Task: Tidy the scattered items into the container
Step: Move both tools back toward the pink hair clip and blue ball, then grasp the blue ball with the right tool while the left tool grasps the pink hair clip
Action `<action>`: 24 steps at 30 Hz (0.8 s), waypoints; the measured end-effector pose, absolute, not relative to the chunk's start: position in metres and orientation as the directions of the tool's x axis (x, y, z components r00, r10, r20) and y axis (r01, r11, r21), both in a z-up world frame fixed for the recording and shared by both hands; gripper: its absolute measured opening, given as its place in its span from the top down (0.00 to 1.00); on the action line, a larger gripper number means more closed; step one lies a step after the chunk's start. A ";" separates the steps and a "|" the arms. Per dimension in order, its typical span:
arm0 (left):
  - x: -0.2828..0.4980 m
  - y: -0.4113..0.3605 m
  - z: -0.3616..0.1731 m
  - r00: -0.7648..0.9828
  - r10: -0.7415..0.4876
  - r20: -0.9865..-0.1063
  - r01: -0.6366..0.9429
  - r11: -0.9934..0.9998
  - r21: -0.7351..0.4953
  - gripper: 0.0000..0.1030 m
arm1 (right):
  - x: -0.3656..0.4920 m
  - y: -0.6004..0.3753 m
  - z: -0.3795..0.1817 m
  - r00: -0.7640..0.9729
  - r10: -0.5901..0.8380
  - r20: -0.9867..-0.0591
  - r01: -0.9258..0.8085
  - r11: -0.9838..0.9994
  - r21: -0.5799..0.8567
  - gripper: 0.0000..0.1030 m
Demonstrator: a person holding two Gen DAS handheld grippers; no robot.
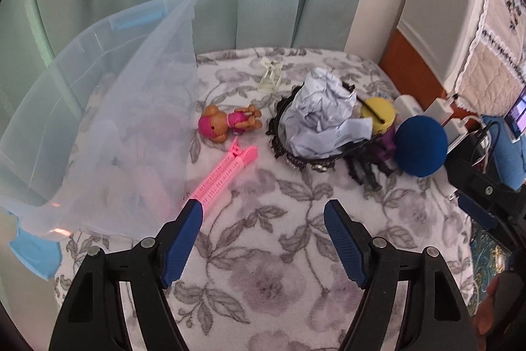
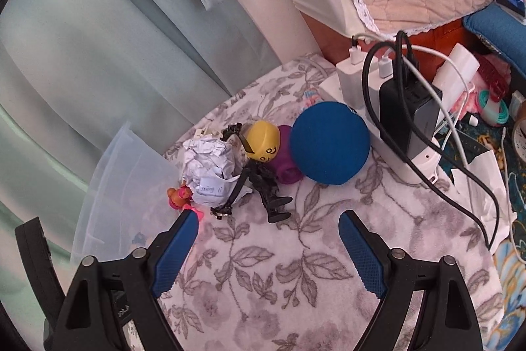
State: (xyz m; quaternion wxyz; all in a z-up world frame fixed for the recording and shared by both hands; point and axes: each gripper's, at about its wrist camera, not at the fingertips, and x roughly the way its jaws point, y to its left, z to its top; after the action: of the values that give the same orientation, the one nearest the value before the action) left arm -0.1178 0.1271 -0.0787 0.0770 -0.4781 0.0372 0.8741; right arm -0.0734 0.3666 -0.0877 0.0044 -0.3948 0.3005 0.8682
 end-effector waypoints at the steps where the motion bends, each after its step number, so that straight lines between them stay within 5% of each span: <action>1: -0.119 0.128 -0.082 -0.530 0.089 -0.844 -0.168 -0.986 0.001 0.25 | -0.075 0.366 -0.090 -0.686 -0.231 -0.690 -0.245 -0.820 0.517 0.14; 24: -0.158 0.153 -0.128 -0.579 -0.218 -0.786 -0.095 -0.939 0.331 0.31 | -0.107 0.362 -0.113 -0.668 -0.171 -0.724 -0.301 -0.828 0.473 0.25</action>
State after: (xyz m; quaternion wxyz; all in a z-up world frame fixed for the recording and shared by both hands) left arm -0.1580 0.1526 -0.1282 -0.0352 -0.4575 0.1715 0.8718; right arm -0.1070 0.3618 -0.1130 0.0376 -0.4057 0.2906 0.8658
